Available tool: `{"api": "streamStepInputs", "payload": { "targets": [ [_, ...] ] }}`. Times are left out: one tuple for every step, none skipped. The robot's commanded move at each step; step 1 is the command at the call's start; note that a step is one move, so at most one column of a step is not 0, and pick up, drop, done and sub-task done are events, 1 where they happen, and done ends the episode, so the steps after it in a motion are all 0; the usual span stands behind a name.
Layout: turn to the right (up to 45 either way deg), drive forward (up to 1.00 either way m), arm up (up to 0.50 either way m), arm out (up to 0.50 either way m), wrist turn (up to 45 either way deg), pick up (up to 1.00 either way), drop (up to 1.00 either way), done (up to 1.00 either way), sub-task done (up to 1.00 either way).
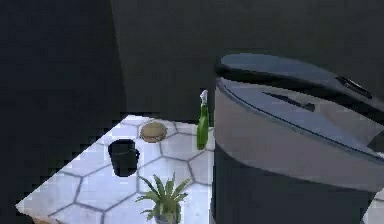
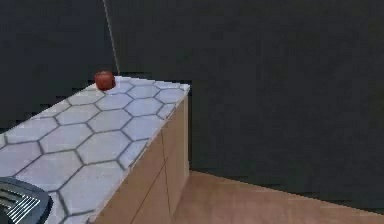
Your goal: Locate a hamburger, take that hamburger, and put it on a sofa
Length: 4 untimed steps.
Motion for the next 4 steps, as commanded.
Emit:
{"api": "streamStepInputs", "payload": {
  "targets": [
    [-45.0,0.00,0.00,0.00,0.0,0.00,0.00,0.00,0.00],
    [-45.0,0.00,0.00,0.00,0.0,0.00,0.00,0.00,0.00],
    [-9.0,0.00,0.00,0.00,0.0,0.00,0.00,0.00,0.00],
    [0.0,0.00,0.50,0.00,0.0,0.00,0.00,0.00,0.00]
  ]
}}
